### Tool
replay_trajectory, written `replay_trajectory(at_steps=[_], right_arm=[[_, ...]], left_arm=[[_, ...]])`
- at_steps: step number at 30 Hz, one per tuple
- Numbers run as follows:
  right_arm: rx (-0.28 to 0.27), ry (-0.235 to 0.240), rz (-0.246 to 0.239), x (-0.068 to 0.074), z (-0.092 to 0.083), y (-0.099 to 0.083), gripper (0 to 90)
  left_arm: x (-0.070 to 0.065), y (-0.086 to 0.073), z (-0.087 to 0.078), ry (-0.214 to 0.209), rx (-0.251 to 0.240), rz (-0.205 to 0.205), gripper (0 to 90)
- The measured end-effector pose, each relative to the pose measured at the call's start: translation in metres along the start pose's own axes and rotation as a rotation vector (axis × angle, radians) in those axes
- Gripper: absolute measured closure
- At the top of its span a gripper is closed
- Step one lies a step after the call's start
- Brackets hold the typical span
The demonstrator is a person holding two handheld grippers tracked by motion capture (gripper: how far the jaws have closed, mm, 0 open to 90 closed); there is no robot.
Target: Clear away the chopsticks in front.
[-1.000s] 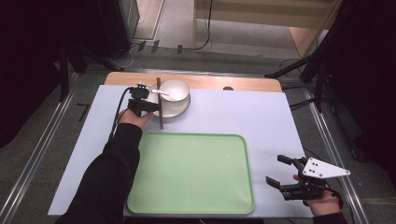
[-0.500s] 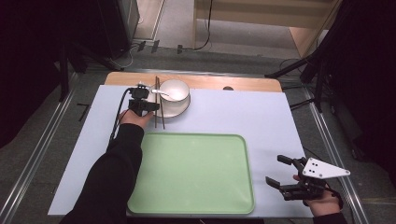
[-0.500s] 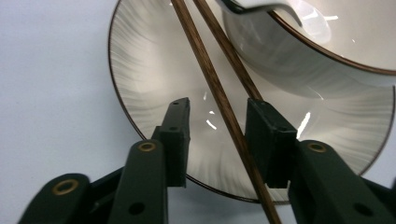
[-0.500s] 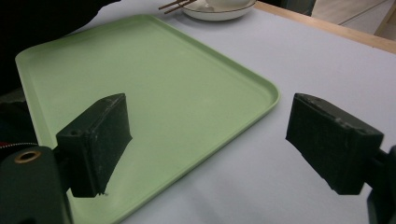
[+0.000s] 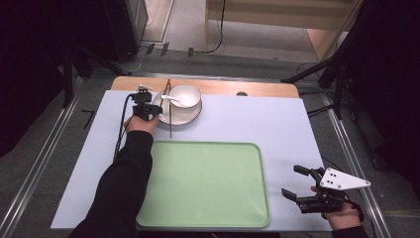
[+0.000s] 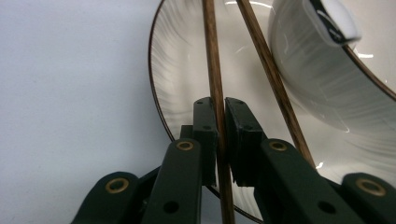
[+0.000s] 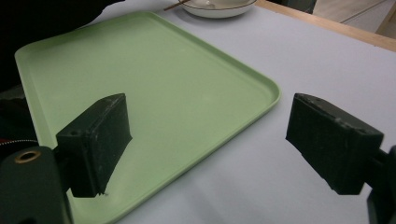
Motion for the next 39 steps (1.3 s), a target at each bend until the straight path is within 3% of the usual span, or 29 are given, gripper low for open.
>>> replay_trajectory(at_steps=[6, 9, 15, 18, 24, 37, 39], right_arm=[[-0.001, 0.000, 0.001, 0.000, 0.000, 0.000, 14.4], [-0.003, 0.002, 0.002, -0.001, 0.000, 0.000, 14.4], [-0.010, 0.010, 0.001, -0.001, 0.002, 0.002, 14.5], [-0.010, 0.013, 0.000, -0.001, 0.002, 0.002, 14.4], [-0.008, 0.017, -0.003, -0.001, 0.005, 0.004, 14.4], [-0.008, 0.033, -0.011, -0.002, 0.011, 0.008, 14.4], [-0.006, 0.035, -0.013, -0.002, 0.013, 0.009, 14.4]], left_arm=[[0.003, 0.003, -0.008, -0.022, -0.007, -0.010, 85.8], [0.006, 0.006, -0.020, -0.043, -0.016, -0.024, 85.8], [0.011, 0.005, -0.045, -0.067, -0.031, -0.008, 85.8], [0.011, -0.002, -0.059, -0.105, -0.041, 0.006, 85.7], [0.014, -0.021, -0.074, -0.133, -0.040, 0.034, 85.7], [0.021, -0.053, -0.111, -0.146, -0.062, 0.048, 85.6], [0.018, -0.060, -0.125, -0.143, -0.103, 0.052, 85.6]])
Point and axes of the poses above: each handheld gripper's, and its own axes: z roughly forward along the jaws, y roughly out of its top, x roughly to its left, the point moved 6 cm from there along z, roughly forward along the jaws, and after that the axes turned 3 degrees about y, right-handed, at the moved point
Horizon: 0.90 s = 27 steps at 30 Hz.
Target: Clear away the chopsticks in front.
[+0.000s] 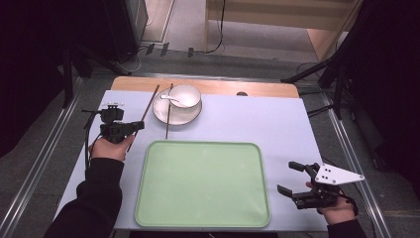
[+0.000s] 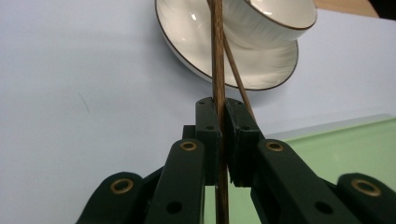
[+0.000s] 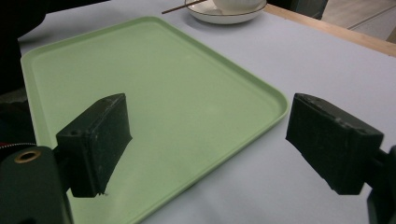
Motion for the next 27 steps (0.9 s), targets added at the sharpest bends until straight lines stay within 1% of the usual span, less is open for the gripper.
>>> replay_trajectory(at_steps=[2, 3, 5, 6, 7, 8, 9, 10, 11, 12, 13, 16, 19, 21, 23, 24, 25, 27], right_arm=[[-0.002, 0.003, -0.002, 0.000, 0.001, 0.001, 14.4], [-0.001, 0.006, -0.002, 0.000, 0.002, 0.001, 14.4], [-0.002, 0.009, -0.005, -0.001, 0.003, 0.002, 14.4], [-0.002, 0.011, -0.006, -0.001, 0.004, 0.003, 14.5], [-0.002, 0.013, -0.007, -0.001, 0.005, 0.003, 14.4], [-0.003, 0.015, -0.010, -0.002, 0.005, 0.003, 14.5], [-0.002, 0.017, -0.009, -0.001, 0.006, 0.004, 14.4], [-0.002, 0.017, -0.009, -0.001, 0.006, 0.004, 14.4], [-0.005, 0.023, -0.016, -0.002, 0.007, 0.006, 14.4], [-0.007, 0.026, -0.017, -0.002, 0.008, 0.006, 14.5], [-0.006, 0.027, -0.017, -0.002, 0.009, 0.007, 14.5], [-0.004, 0.027, -0.020, -0.002, 0.011, 0.007, 14.5], [-0.007, 0.027, -0.019, -0.004, 0.013, 0.009, 14.5], [-0.008, 0.027, -0.019, -0.004, 0.013, 0.010, 14.4], [-0.010, 0.022, -0.021, -0.005, 0.014, 0.010, 14.5], [-0.009, 0.020, -0.019, -0.006, 0.014, 0.010, 14.5], [-0.008, 0.019, -0.022, -0.007, 0.014, 0.010, 14.5], [-0.008, 0.017, -0.020, -0.007, 0.014, 0.010, 14.5]], left_arm=[[-0.002, -0.001, -0.003, -0.001, -0.009, 0.004, 85.6], [-0.007, -0.007, -0.011, -0.008, -0.014, 0.013, 85.6], [-0.011, -0.013, -0.015, -0.018, -0.005, 0.015, 85.6], [-0.011, -0.013, -0.015, -0.018, -0.005, 0.015, 85.6], [-0.014, -0.021, -0.017, -0.023, 0.006, 0.017, 85.6], [-0.014, -0.021, -0.017, -0.023, 0.006, 0.017, 85.6], [-0.017, -0.030, -0.020, -0.020, 0.018, 0.019, 85.6], [-0.017, -0.030, -0.020, -0.020, 0.018, 0.019, 85.6], [-0.020, -0.037, -0.023, -0.037, 0.027, 0.006, 85.6], [-0.021, -0.040, -0.024, -0.040, 0.028, 0.002, 85.6], [-0.021, -0.040, -0.024, -0.040, 0.028, 0.002, 85.6], [-0.027, -0.052, -0.028, -0.037, 0.045, 0.016, 85.6], [-0.031, -0.060, -0.032, -0.046, 0.052, 0.016, 85.6], [-0.035, -0.067, -0.033, -0.053, 0.065, 0.019, 85.6], [-0.038, -0.074, -0.034, -0.056, 0.074, 0.012, 85.6], [-0.039, -0.078, -0.034, -0.063, 0.083, 0.010, 85.6], [-0.045, -0.087, -0.036, -0.095, 0.099, -0.010, 85.5], [-0.050, -0.094, -0.037, -0.099, 0.108, -0.006, 85.5]])
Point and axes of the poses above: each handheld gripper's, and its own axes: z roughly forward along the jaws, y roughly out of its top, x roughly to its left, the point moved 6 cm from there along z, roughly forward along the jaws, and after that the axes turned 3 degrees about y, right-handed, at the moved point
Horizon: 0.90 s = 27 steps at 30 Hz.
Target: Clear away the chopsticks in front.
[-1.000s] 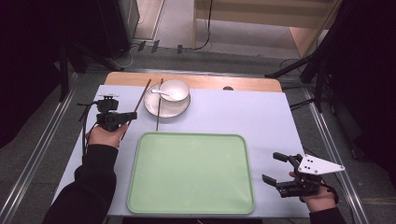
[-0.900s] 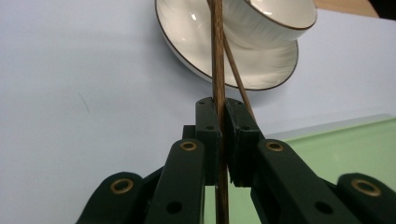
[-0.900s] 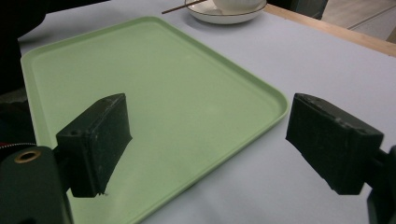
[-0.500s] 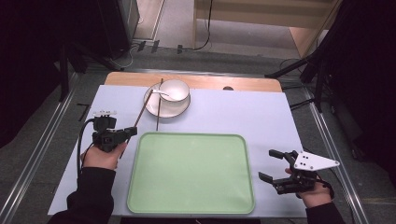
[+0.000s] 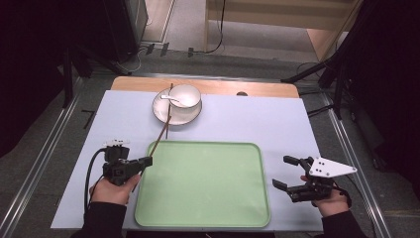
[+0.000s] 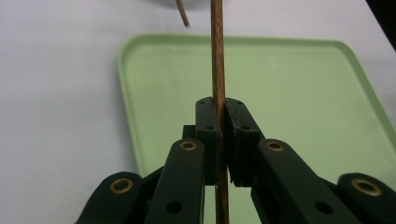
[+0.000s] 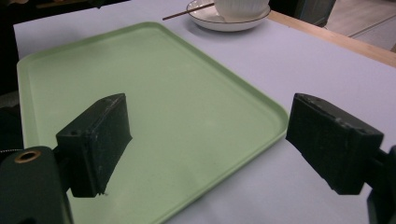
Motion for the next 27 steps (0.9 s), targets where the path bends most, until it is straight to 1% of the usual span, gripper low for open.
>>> replay_trajectory(at_steps=[1, 3, 4, 5, 6, 7, 8, 9, 11, 12, 13, 15, 17, 19, 20, 21, 22, 24, 27], right_arm=[[0.000, 0.000, 0.000, 0.000, 0.000, 0.000, 14.5], [-0.002, -0.003, 0.001, 0.000, -0.001, 0.000, 14.5], [-0.003, -0.005, 0.000, -0.001, -0.001, 0.000, 14.4], [-0.003, -0.005, 0.000, -0.001, -0.001, 0.000, 14.4], [-0.003, -0.005, 0.001, 0.000, -0.002, -0.001, 14.5], [-0.003, -0.005, 0.001, 0.000, -0.002, -0.001, 14.5], [-0.005, -0.004, 0.002, 0.000, -0.002, -0.001, 14.5], [-0.006, -0.004, 0.002, 0.000, -0.002, -0.001, 14.5], [-0.006, -0.003, 0.003, 0.000, -0.002, -0.001, 14.5], [-0.006, -0.003, 0.003, 0.000, -0.002, -0.001, 14.4], [-0.006, -0.003, 0.003, 0.000, -0.002, -0.001, 14.4], [-0.004, 0.001, 0.000, 0.001, -0.001, 0.000, 14.4], [-0.004, 0.003, -0.002, 0.001, -0.001, 0.000, 14.4], [-0.005, 0.005, -0.005, 0.001, -0.001, 0.000, 14.4], [-0.005, 0.007, -0.005, 0.001, -0.001, 0.000, 14.5], [-0.005, 0.007, -0.005, 0.001, -0.001, 0.000, 14.5], [-0.004, 0.007, -0.004, 0.001, -0.001, 0.000, 14.4], [-0.004, 0.007, -0.005, 0.001, -0.001, 0.000, 14.4], [-0.002, 0.008, -0.003, 0.001, -0.001, 0.000, 14.5]], left_arm=[[0.000, 0.000, 0.000, 0.000, 0.000, 0.000, 85.5], [-0.005, -0.008, -0.001, 0.000, 0.004, 0.009, 85.5], [-0.008, -0.014, -0.001, 0.011, 0.013, 0.017, 85.4], [-0.008, -0.014, -0.001, 0.011, 0.013, 0.017, 85.4], [-0.009, -0.021, -0.002, 0.019, 0.028, 0.016, 85.4], [-0.009, -0.021, -0.002, 0.019, 0.028, 0.016, 85.4], [-0.007, -0.029, -0.002, 0.023, 0.048, 0.008, 85.4], [-0.007, -0.029, -0.002, 0.023, 0.048, 0.008, 85.4], [-0.006, -0.036, -0.003, 0.032, 0.079, 0.001, 85.3], [-0.004, -0.042, -0.007, 0.040, 0.089, -0.007, 85.3], [-0.004, -0.042, -0.007, 0.040, 0.089, -0.007, 85.3], [-0.002, -0.047, -0.008, 0.046, 0.103, -0.020, 85.3], [0.002, -0.051, -0.003, 0.058, 0.134, -0.028, 85.3], [0.004, -0.052, 0.001, 0.065, 0.149, -0.033, 85.3], [0.005, -0.052, 0.007, 0.070, 0.163, -0.034, 85.3], [0.005, -0.052, 0.007, 0.070, 0.163, -0.034, 85.3], [0.006, -0.050, 0.012, 0.074, 0.170, -0.030, 85.3], [0.006, -0.050, 0.015, 0.077, 0.174, -0.030, 85.2], [0.005, -0.051, 0.024, 0.079, 0.198, -0.017, 85.2]])
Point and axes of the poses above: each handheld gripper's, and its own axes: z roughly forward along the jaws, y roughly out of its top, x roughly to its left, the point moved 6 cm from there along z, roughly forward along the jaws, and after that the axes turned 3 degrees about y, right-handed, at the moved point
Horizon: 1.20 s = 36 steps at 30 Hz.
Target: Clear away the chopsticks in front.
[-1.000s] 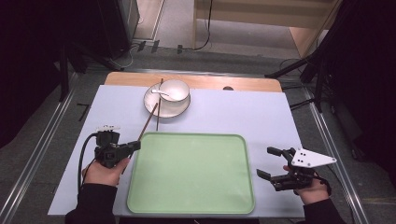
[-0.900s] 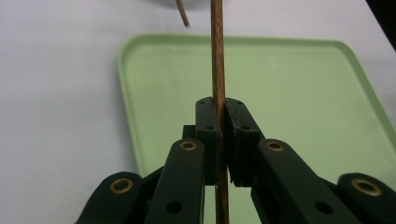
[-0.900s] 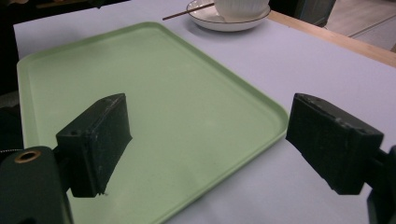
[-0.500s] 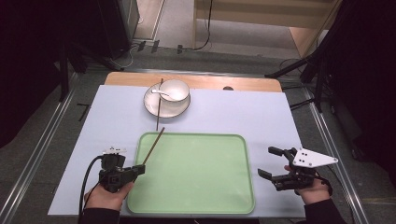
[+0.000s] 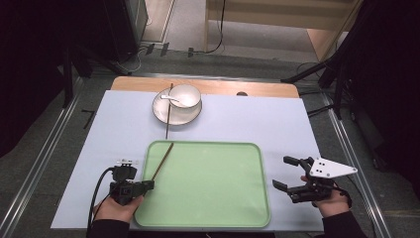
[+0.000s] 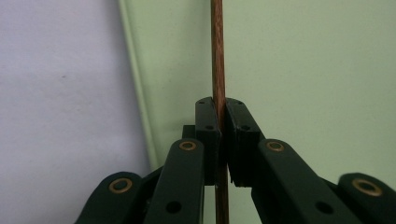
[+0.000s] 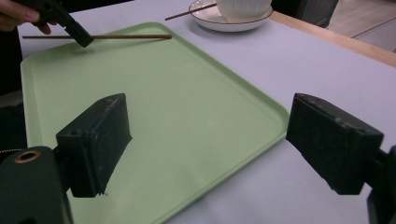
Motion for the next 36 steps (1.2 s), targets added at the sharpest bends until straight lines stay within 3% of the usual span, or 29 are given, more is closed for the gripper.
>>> replay_trajectory(at_steps=[3, 8, 15, 19, 23, 28, 30, 31, 36], right_arm=[[0.000, 0.005, -0.002, 0.001, 0.000, 0.000, 14.5], [0.001, 0.004, 0.000, 0.001, 0.000, 0.000, 14.4], [0.001, 0.005, -0.003, 0.001, -0.001, 0.000, 14.5], [-0.001, 0.005, 0.000, 0.001, -0.001, 0.000, 14.4], [-0.001, 0.005, -0.002, 0.002, -0.001, 0.000, 14.5], [-0.001, 0.002, 0.001, 0.002, -0.003, -0.001, 14.5], [-0.002, 0.001, 0.003, 0.002, -0.003, -0.001, 14.5], [-0.003, -0.004, 0.006, 0.002, -0.004, -0.001, 14.5], [-0.006, -0.004, 0.005, 0.003, -0.006, -0.002, 14.4]], left_arm=[[-0.003, -0.001, 0.007, 0.002, 0.021, 0.019, 84.8], [-0.006, 0.001, 0.009, -0.015, 0.007, 0.029, 79.6], [-0.005, 0.001, 0.009, -0.027, 0.015, 0.041, 79.1], [-0.008, 0.003, 0.007, -0.044, 0.016, 0.059, 70.4], [-0.009, 0.008, 0.000, -0.068, -0.023, 0.082, 65.9], [-0.012, 0.015, -0.013, -0.103, -0.115, 0.193, 49.7], [-0.012, 0.016, -0.015, -0.109, -0.124, 0.204, 47.1], [-0.012, 0.018, -0.016, -0.126, -0.132, 0.215, 41.6], [-0.008, 0.032, -0.019, -0.142, -0.166, 0.240, 37.8]])
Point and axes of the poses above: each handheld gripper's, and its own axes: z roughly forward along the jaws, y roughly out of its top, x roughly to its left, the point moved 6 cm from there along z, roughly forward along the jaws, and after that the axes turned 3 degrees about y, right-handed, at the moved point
